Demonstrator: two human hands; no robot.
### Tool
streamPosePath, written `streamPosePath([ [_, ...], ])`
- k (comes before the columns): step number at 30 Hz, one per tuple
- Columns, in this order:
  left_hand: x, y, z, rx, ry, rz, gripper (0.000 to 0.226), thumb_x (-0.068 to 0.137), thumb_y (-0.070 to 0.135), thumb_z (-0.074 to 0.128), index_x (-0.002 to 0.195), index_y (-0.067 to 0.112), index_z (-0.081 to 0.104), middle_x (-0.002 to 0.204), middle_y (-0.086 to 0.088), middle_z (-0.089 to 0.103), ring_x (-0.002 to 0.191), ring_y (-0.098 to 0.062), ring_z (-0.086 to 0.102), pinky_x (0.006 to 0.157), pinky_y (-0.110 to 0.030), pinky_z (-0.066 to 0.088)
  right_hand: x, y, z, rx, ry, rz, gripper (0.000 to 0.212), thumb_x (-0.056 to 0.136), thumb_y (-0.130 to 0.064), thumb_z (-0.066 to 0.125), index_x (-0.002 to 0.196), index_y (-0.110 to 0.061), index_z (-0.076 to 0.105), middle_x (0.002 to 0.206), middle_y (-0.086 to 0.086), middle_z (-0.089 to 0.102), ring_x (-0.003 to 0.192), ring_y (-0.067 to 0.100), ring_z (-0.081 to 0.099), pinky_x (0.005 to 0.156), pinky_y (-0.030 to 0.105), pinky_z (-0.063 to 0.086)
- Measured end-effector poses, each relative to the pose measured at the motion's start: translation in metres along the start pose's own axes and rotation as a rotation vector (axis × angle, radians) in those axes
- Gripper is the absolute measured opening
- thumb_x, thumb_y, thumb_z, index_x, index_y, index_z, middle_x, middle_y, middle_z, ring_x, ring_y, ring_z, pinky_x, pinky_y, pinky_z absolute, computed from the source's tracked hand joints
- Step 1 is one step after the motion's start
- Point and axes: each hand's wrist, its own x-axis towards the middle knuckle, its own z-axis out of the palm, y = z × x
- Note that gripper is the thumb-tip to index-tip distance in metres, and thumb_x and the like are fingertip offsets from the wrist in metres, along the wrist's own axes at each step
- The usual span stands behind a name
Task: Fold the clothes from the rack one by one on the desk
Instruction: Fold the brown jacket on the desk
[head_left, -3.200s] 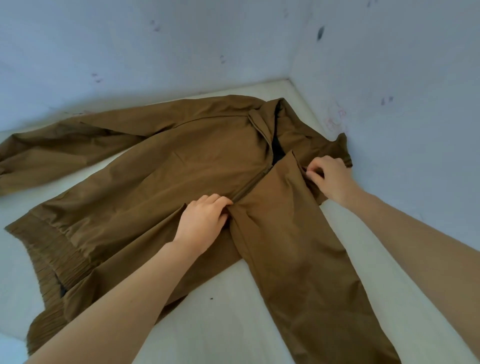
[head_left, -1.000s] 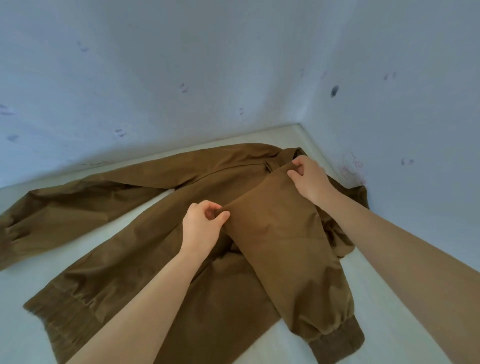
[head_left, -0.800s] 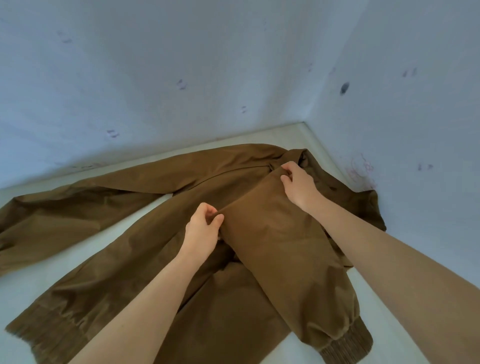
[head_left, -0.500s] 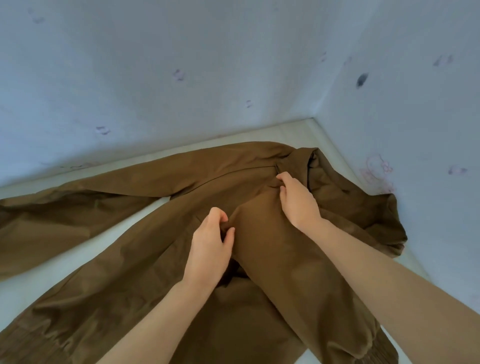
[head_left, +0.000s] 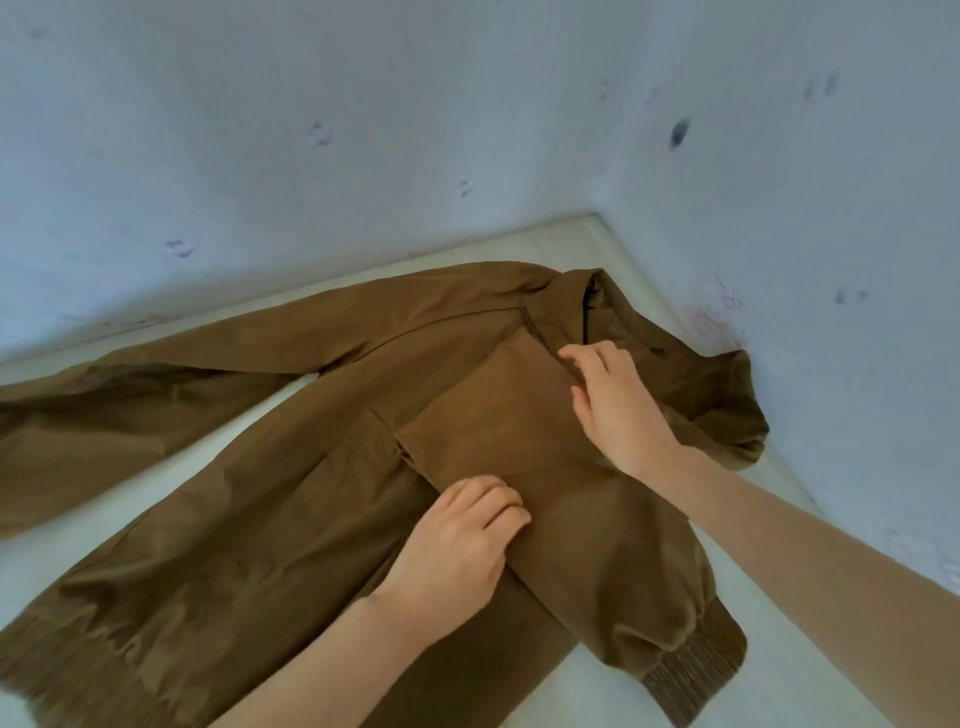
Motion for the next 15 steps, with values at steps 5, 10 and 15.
streamPosePath([
  [5,-0.015,0.035,0.021,0.067,-0.185,-0.025,0.053,0.097,0.045,0.037,0.148,0.036,0.026,0.157,0.009,0.024,0.149,-0.024,0.011,0.112,-0.044,-0.019,-0.079,0.054,-0.028,-0.235,-0.120,-0.311,0.056,0.071,-0.001,0.079,0.121,-0.015,0.060,0.117,0.008,0.060,0.103,0.027,0.062,0.080,0.039,0.057],
  [10,-0.009,0.060,0.049,0.197,-0.274,-0.139,0.080,0.083,0.068,0.049,0.149,0.040,0.014,0.160,0.001,0.021,0.145,-0.045,0.013,0.111,-0.069,-0.003,-0.116,0.085,-0.043,-0.444,-0.350,-0.416,0.100,0.065,-0.009,0.085,0.147,-0.032,0.034,0.136,0.008,0.052,0.124,0.029,0.052,0.091,0.040,0.053],
  [15,-0.001,0.076,0.062,0.233,-0.206,-0.101,0.071,0.073,0.062,0.070,0.134,0.028,0.056,0.145,-0.004,0.049,0.136,-0.044,0.037,0.110,-0.066,0.023,-0.111,0.092,-0.037,-0.456,-0.430,-0.447,0.108,0.067,-0.026,0.085,0.150,-0.043,0.018,0.145,0.007,0.044,0.128,0.032,0.048,0.090,0.041,0.053],
])
